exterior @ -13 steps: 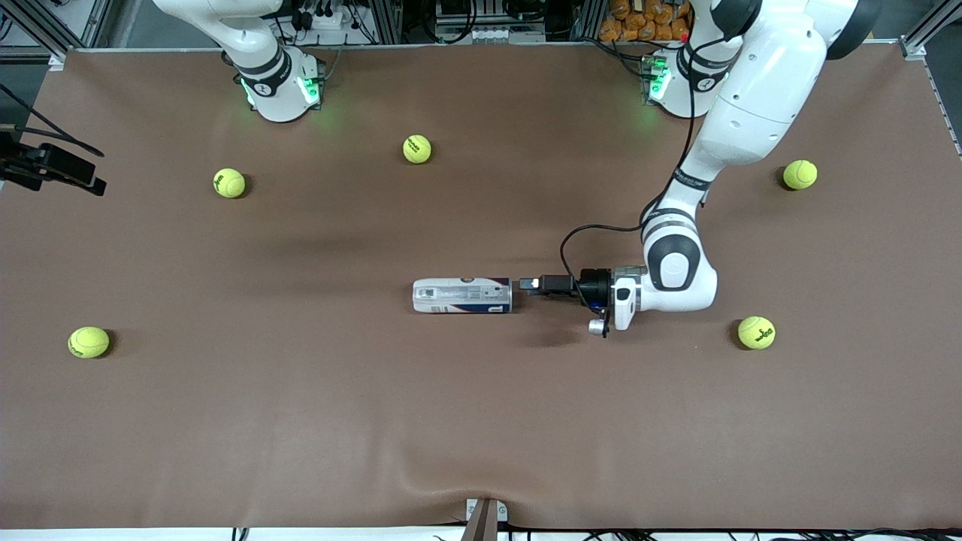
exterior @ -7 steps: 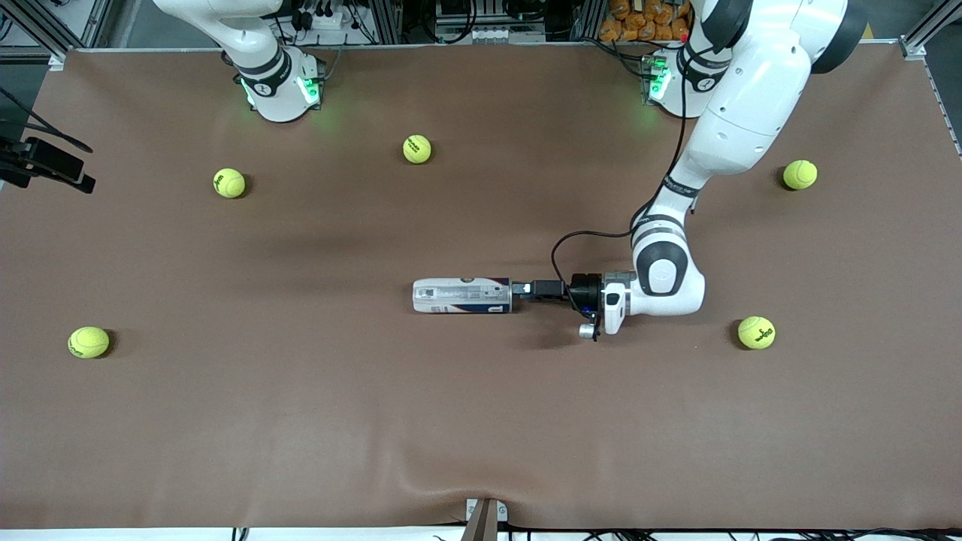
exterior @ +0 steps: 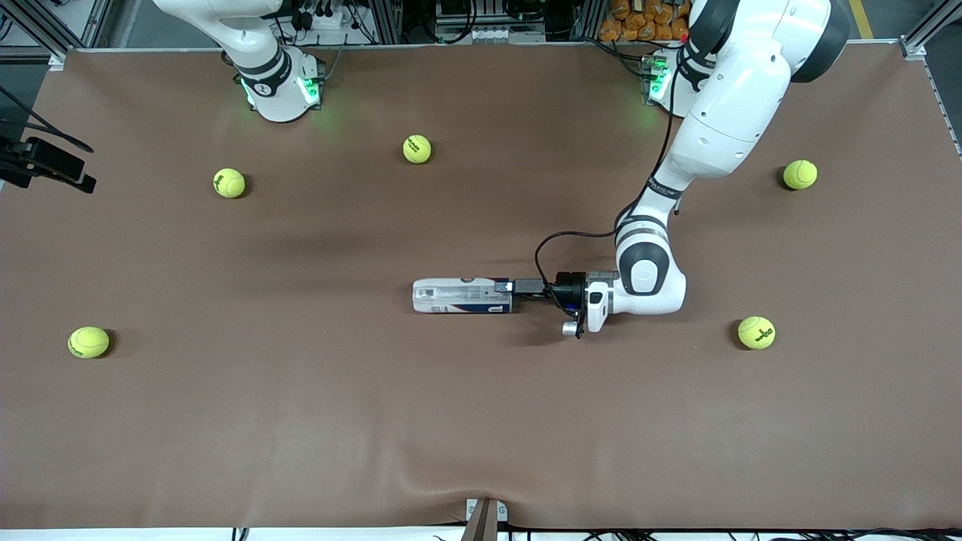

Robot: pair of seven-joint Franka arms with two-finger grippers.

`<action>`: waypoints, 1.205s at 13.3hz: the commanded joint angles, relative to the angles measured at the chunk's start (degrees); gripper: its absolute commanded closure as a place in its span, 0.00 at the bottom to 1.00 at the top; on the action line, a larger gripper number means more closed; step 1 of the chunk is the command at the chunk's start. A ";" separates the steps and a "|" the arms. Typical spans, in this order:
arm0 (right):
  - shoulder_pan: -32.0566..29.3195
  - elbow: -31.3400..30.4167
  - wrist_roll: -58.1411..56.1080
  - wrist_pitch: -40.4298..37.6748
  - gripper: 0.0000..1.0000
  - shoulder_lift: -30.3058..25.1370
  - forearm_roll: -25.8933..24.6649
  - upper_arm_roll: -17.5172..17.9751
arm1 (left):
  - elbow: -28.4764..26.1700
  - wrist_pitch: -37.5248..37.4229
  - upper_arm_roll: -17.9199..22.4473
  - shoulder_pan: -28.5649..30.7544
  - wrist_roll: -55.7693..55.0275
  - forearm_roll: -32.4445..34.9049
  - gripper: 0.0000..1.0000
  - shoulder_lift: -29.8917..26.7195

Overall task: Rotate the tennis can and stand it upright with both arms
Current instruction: 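Lift the can with the left gripper and rotate it upright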

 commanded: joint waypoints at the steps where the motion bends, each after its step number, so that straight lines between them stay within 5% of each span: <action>1: -0.86 0.04 0.63 -0.04 0.00 -0.61 0.39 0.77 | 1.28 0.64 0.19 -0.32 2.52 -1.44 0.98 0.77; 8: -0.86 0.04 0.63 -0.04 0.00 -0.61 0.39 0.77 | 3.82 -0.33 0.27 -0.05 -2.27 0.13 1.00 -1.51; 16: -0.86 0.04 0.63 0.57 0.00 -0.61 0.39 0.77 | 12.96 2.64 0.63 -2.06 -29.44 23.31 1.00 -6.97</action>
